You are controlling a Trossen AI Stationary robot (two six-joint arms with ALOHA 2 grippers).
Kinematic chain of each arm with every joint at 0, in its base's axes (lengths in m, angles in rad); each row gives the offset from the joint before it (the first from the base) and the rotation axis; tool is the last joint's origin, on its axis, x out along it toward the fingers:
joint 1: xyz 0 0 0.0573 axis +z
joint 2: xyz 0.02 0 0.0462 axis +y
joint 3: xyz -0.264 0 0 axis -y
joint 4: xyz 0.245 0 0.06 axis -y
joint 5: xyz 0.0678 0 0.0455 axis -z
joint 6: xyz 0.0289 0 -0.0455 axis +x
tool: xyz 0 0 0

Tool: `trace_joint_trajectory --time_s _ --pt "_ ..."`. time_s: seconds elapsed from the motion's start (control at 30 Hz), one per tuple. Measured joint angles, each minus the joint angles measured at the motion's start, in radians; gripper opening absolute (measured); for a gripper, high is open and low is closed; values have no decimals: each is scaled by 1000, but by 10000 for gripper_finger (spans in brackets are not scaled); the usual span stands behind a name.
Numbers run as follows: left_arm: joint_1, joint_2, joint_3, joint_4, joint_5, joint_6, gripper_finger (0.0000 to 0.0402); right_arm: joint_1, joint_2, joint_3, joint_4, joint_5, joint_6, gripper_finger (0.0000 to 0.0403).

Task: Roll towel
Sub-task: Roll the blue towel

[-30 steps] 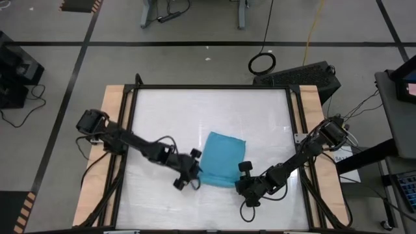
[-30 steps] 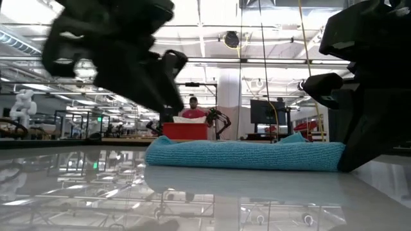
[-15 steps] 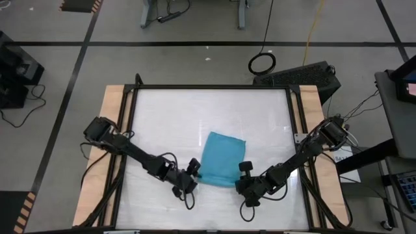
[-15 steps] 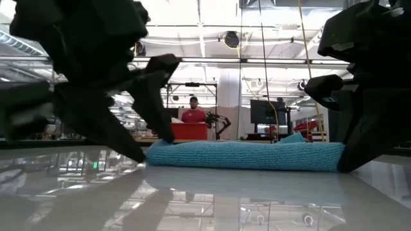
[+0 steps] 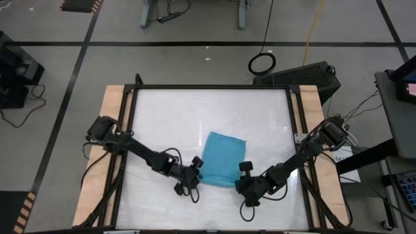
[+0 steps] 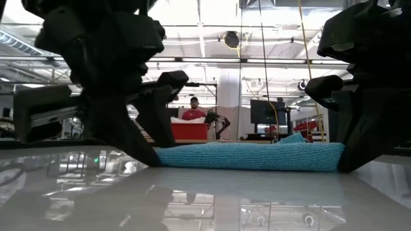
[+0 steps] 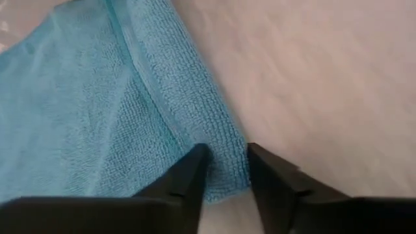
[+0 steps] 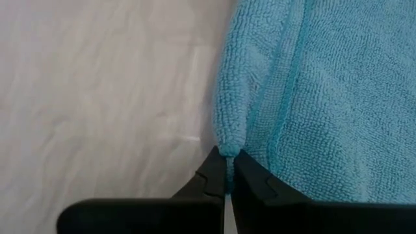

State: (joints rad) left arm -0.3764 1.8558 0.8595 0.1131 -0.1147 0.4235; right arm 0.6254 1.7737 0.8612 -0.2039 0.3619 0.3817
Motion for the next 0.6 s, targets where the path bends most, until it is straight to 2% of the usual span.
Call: trace_joint_trajectory --time_s 0.13,0.17,0.3,0.43,0.53,0.6 --pt "29 2 -1 29 57 -20 27 3 -5 0 0 -1 0 2" --pt "38 3 -2 38 79 -25 16 4 -8 -1 -1 -2 -1 2" --pt "79 0 -3 49 177 -81 10 16 -32 -3 -27 -8 -23 2" --pt "143 -4 2 54 375 -177 5 24 -65 -3 -49 -28 -11 2" --pt "191 -4 15 58 533 -263 5 23 -87 -2 -50 -90 18 2" --pt "215 -4 26 61 594 -314 4 23 -91 -2 -47 -125 39 2"
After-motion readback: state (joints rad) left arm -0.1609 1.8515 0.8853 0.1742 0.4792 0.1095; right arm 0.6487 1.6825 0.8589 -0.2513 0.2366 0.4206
